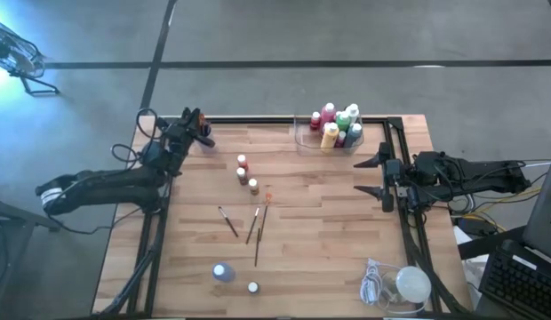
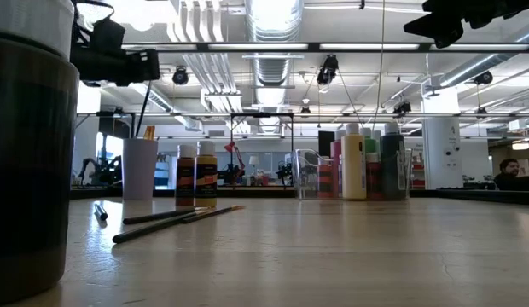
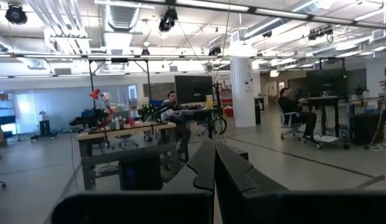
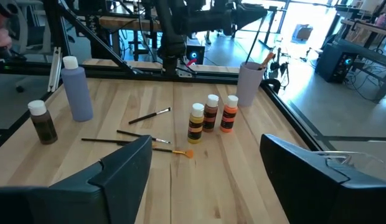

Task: Pick & Place Paint Supplies
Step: Put the silver paint brush into the violet cup

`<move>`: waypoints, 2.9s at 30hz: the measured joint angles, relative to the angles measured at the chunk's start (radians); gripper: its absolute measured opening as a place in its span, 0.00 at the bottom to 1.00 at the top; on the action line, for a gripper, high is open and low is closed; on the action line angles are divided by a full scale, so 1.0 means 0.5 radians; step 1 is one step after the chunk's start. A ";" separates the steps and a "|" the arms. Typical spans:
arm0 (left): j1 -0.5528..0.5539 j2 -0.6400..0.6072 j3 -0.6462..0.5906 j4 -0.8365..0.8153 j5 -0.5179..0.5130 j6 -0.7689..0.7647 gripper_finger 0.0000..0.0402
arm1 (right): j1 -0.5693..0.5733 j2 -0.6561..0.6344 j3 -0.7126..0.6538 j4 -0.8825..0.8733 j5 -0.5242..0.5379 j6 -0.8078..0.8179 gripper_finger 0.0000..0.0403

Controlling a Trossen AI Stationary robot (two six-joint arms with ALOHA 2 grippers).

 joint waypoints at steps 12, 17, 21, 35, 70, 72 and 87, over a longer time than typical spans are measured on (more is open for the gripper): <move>0.112 0.246 0.000 0.015 0.020 -0.085 0.00 | 0.000 -0.002 0.000 0.000 0.000 0.000 0.65; 0.113 0.343 0.000 0.015 0.018 -0.104 0.00 | 0.000 -0.001 0.000 0.000 0.000 0.000 0.62; 0.117 0.416 0.000 0.013 0.002 -0.106 0.00 | 0.000 -0.001 0.000 0.000 0.000 0.000 0.59; 0.201 0.719 0.000 0.010 -0.034 -0.201 0.00 | 0.000 -0.001 0.000 0.000 0.000 0.000 0.57; 0.128 0.550 0.006 -0.055 0.027 -0.364 0.31 | 0.000 0.000 0.000 0.000 0.000 0.000 0.87; 0.096 0.461 0.006 -0.056 0.078 -0.363 0.31 | 0.000 0.000 0.000 0.000 0.000 0.000 0.89; -0.228 -0.087 0.256 -0.719 0.639 -0.409 0.31 | 0.001 -0.002 0.000 0.000 0.000 -0.001 0.83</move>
